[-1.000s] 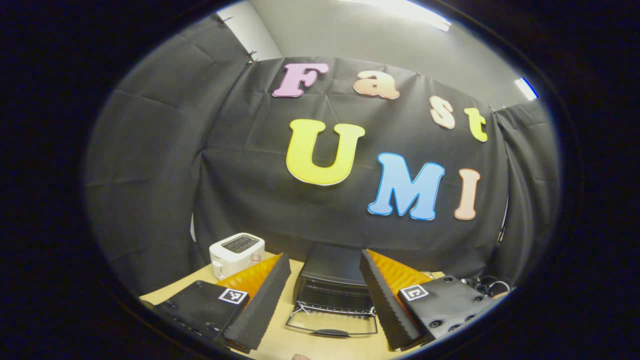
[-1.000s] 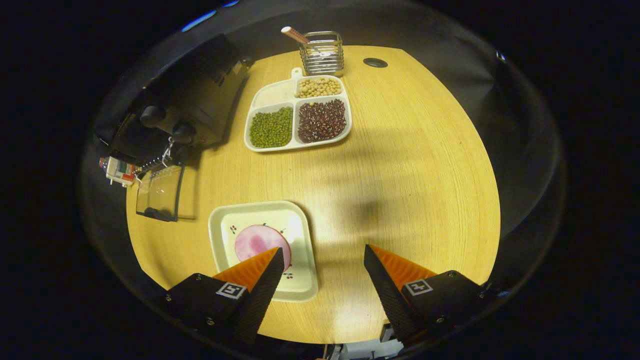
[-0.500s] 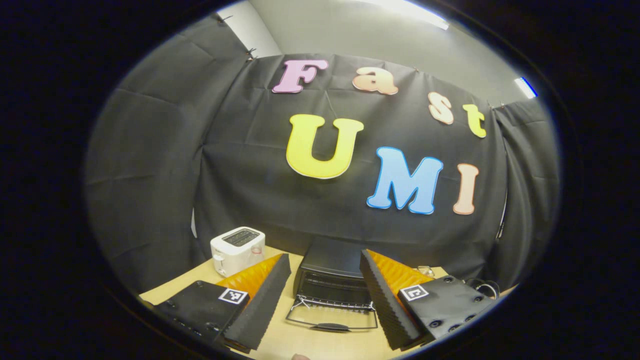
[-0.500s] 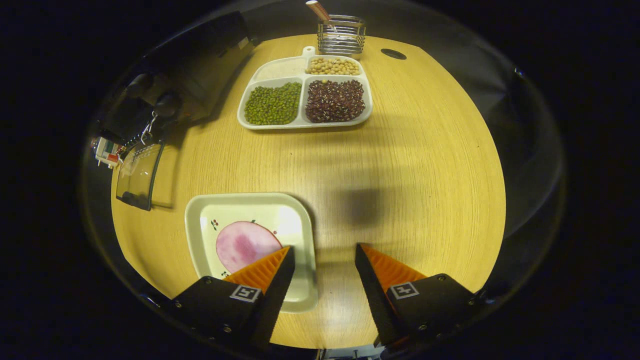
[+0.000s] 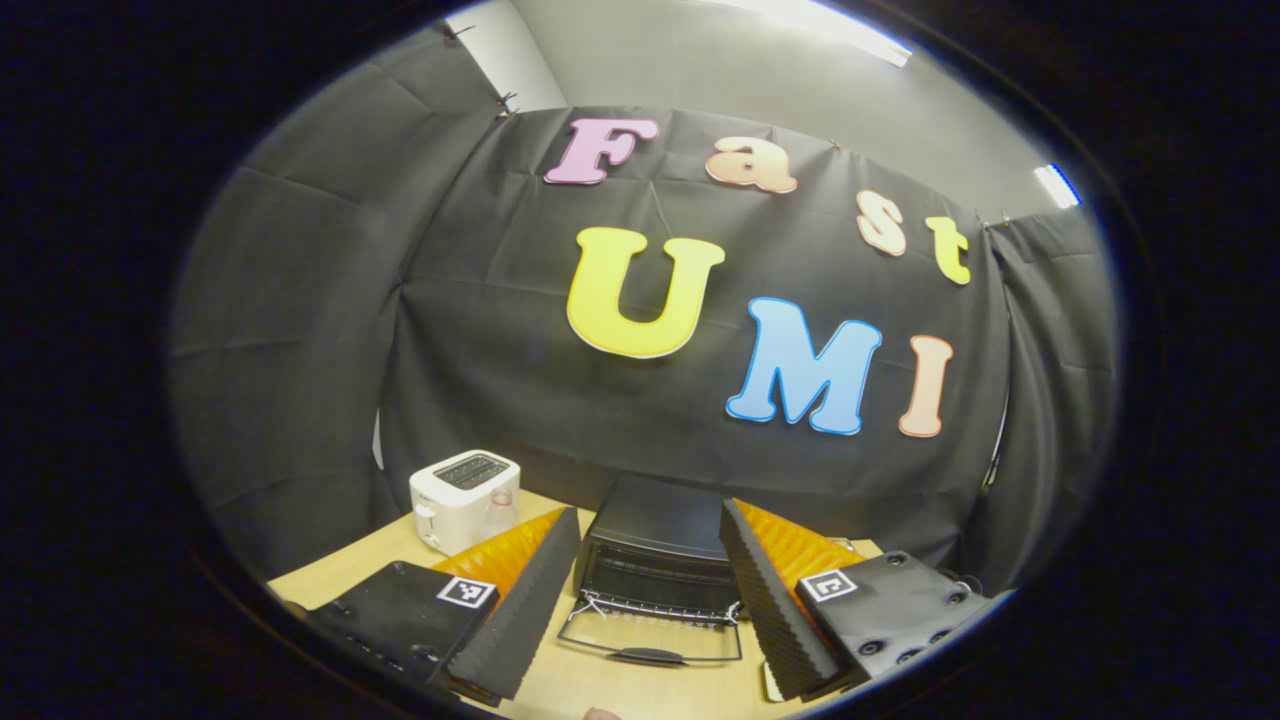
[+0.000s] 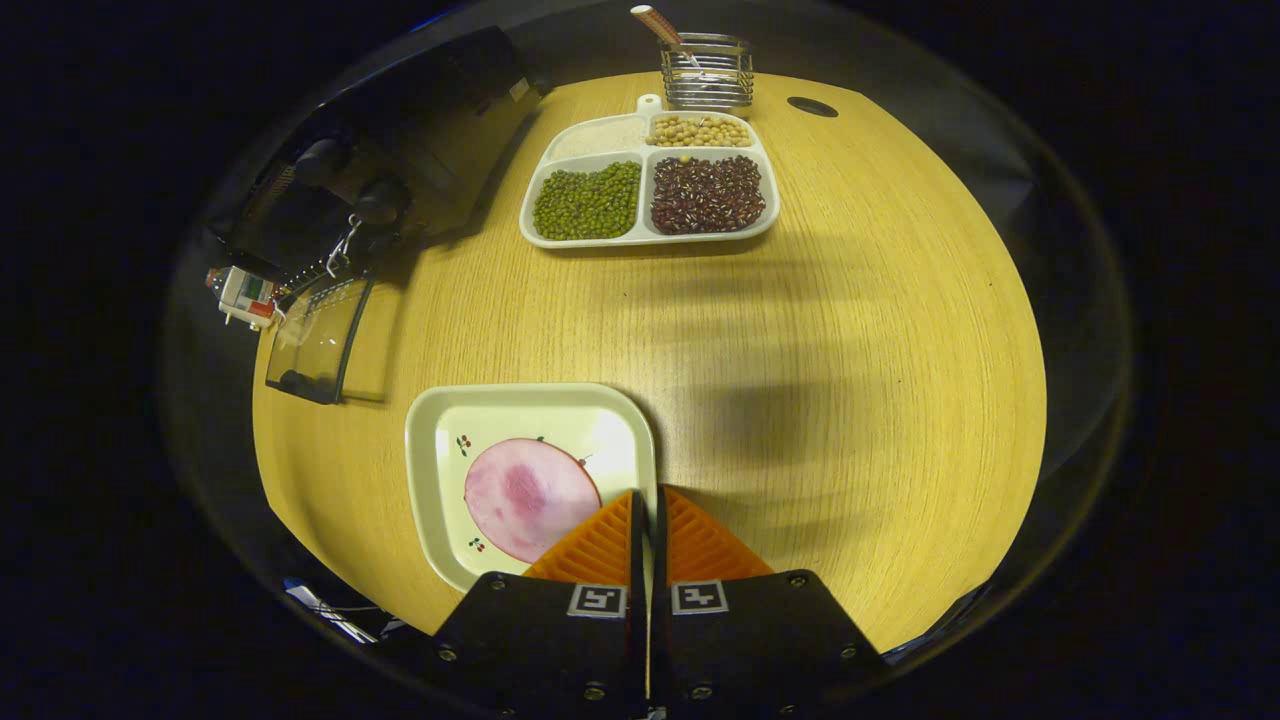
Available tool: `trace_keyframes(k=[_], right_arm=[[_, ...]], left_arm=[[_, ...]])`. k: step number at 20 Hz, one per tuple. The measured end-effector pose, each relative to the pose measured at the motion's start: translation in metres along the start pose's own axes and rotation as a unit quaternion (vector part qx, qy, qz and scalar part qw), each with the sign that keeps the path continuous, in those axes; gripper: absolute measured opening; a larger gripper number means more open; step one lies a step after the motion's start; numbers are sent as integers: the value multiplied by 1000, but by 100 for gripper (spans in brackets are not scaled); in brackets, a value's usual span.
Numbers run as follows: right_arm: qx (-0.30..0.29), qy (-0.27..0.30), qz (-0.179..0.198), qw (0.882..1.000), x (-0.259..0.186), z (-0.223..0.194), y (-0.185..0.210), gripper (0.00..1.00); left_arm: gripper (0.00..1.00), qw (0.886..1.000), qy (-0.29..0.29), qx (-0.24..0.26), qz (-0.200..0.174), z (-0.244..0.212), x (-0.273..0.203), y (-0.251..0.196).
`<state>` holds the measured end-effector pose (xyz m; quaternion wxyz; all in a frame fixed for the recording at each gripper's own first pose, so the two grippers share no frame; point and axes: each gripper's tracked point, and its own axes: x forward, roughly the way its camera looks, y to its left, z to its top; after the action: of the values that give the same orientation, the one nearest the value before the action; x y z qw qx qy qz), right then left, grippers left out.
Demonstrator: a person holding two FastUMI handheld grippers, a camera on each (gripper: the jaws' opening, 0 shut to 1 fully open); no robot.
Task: Open the electric oven with the left hand, put the food in, and close the electric oven.
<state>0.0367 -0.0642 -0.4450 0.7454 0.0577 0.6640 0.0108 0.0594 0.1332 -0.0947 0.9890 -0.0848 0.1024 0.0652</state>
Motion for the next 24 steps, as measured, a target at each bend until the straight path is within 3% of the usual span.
trace_keyframes(k=[3,8,12,13,18,24], right_arm=[[41,1,59,997,-1,-2,1,2],[102,-9,172,980,-2,-9,2,2],[132,-5,211,968,-5,-13,1,2],[136,0,226,965,-6,-15,4,2],[194,-16,312,930,-12,-14,9,2],[226,-38,370,900,-22,-14,5,2]], left_arm=[[100,1000,-1,8,-5,4,2,-14],[100,1000,0,25,1,5,3,-34],[95,999,2,31,10,5,5,-47],[100,999,2,32,13,4,5,-51],[100,998,1,49,25,7,2,-64],[100,997,6,64,31,4,-1,-80]])
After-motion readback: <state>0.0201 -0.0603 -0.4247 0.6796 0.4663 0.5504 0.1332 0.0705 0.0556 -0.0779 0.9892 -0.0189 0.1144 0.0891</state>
